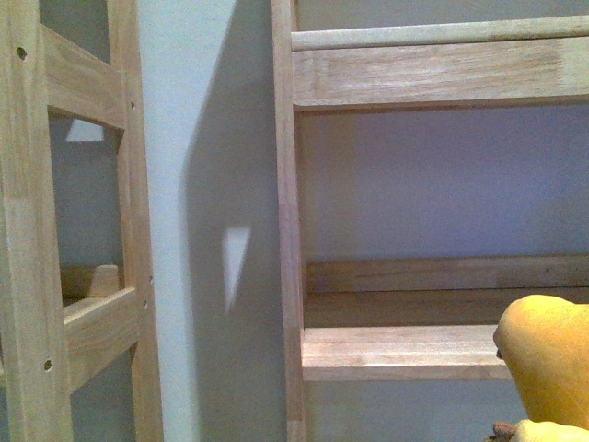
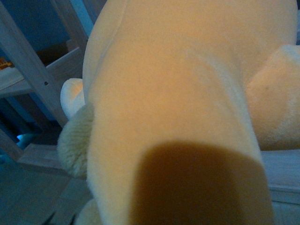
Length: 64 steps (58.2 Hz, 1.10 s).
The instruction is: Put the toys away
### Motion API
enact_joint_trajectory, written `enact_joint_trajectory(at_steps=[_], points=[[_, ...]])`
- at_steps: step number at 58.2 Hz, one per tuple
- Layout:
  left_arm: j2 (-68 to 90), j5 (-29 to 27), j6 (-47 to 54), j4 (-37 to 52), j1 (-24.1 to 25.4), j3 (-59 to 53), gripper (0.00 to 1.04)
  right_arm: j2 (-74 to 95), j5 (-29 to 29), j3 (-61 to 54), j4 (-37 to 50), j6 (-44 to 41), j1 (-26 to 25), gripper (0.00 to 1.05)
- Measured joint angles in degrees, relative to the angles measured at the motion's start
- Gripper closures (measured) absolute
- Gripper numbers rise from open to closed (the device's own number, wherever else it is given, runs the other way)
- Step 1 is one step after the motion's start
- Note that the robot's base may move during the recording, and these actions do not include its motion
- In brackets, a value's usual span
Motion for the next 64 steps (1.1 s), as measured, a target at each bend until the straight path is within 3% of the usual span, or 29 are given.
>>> enact_joint_trajectory(at_steps=[30,34,42,49,64], points=[[0.0,0.0,0.0,0.0,0.0,0.0,0.06,0.02,-0.02,0.0,0.0,0.02,0.0,0.86],[0.02,0.0,0.0,0.0,0.0,0.0,0.06,1.22,-2.03,0.96,-1.6,-7.02,-0.72,0.86],[0.02,0.0,0.0,0.0,0.0,0.0,0.06,4.28,-0.02,4.04,1.84,-17.66,0.31,0.86],[0.02,0.0,0.0,0.0,0.0,0.0,0.06,6.86,3.23,8.9,5.99,-23.06,3.19,0.86],[0.02,0.0,0.0,0.0,0.0,0.0,0.06,17.57,10.34,23.23,12.85,-30.77,15.47,0.86]])
